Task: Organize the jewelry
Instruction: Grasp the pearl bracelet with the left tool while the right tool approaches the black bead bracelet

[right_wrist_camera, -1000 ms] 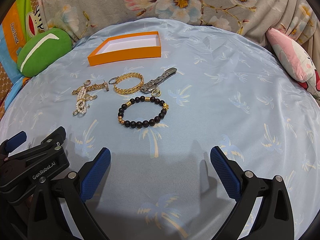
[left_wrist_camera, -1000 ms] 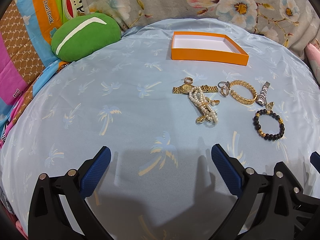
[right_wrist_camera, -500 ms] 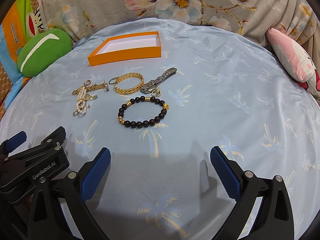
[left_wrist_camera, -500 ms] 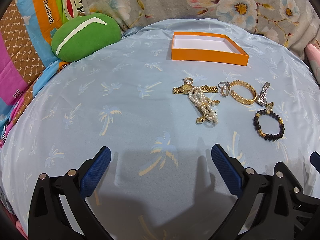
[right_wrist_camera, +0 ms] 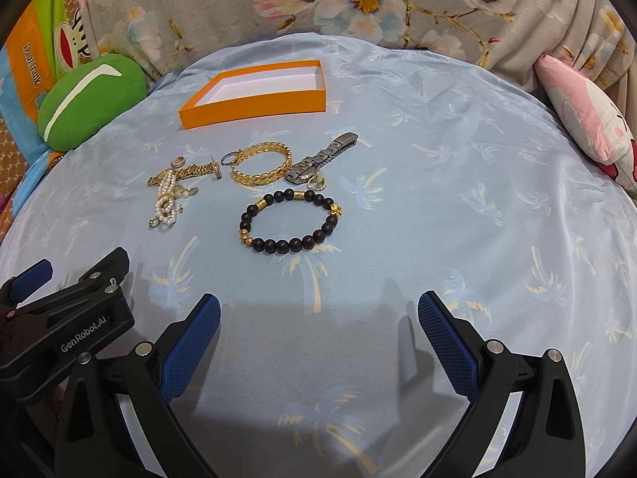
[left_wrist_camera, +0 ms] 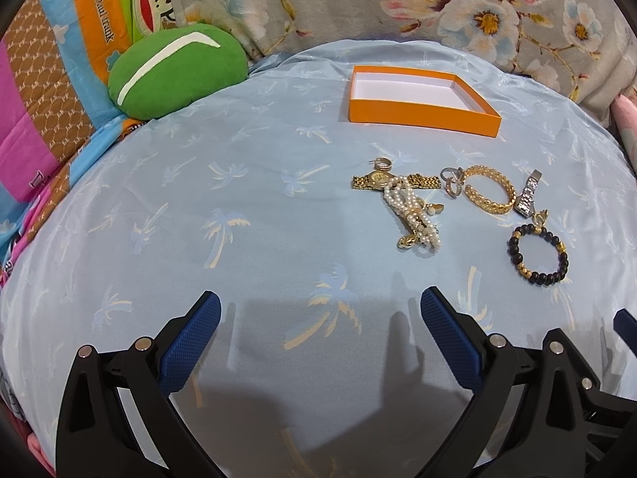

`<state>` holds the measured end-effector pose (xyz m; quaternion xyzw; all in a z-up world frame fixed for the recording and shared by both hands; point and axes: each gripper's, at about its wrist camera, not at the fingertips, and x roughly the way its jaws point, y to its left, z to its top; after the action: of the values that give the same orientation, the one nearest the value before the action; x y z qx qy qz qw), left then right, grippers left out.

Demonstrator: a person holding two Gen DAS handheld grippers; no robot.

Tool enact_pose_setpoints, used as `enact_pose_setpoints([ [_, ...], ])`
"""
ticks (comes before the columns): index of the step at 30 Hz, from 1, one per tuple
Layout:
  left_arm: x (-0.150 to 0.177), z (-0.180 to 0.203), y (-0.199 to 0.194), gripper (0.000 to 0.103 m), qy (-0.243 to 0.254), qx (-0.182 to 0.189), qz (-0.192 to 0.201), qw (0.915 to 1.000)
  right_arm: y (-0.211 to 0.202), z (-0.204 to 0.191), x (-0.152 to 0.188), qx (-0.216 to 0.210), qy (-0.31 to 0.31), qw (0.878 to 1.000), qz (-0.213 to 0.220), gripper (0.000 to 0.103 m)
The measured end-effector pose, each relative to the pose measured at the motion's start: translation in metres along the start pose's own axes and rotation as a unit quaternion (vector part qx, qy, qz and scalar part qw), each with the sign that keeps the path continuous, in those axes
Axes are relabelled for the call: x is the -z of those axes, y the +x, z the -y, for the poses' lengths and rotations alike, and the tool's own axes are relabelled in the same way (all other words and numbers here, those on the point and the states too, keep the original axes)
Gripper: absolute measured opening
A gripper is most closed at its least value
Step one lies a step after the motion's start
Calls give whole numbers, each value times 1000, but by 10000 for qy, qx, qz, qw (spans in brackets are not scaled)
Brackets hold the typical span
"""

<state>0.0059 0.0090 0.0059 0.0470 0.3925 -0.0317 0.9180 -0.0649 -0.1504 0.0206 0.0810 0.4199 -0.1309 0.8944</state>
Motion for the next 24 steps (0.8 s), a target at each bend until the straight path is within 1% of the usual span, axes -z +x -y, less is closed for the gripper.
enact_pose_setpoints([
  [4, -2, -9, 6, 98, -79, 86, -111, 9999, 1, 4, -3, -195, 105, 9998, -5, 95],
  [9, -8, -18, 12, 98, -36, 210, -81, 9997, 9, 12, -14, -152, 154, 9998, -10, 89],
  [11, -12, -20, 14, 98, 7, 189, -11, 9998, 14, 17, -21, -168, 189, 9997, -12, 82],
  [12, -15, -22, 17, 98, 16, 180, 6, 9998, 16, 18, -26, -184, 203, 9996, 5, 80],
  [14, -18, -24, 20, 98, -4, 188, -1, 9998, 21, 18, -37, -169, 158, 9997, 42, 73],
  [17, -26, -29, 26, 98, -86, 255, -10, 9996, 24, 13, -50, -200, 38, 9997, 129, 67],
  [20, -32, -32, 30, 98, -238, 473, -98, 9985, 27, 5, -61, -175, -142, 9995, 217, 63],
  [24, -39, -26, 34, 98, -486, 857, -229, 9949, 34, 5, -66, -90, -144, 9995, 251, 62],
])
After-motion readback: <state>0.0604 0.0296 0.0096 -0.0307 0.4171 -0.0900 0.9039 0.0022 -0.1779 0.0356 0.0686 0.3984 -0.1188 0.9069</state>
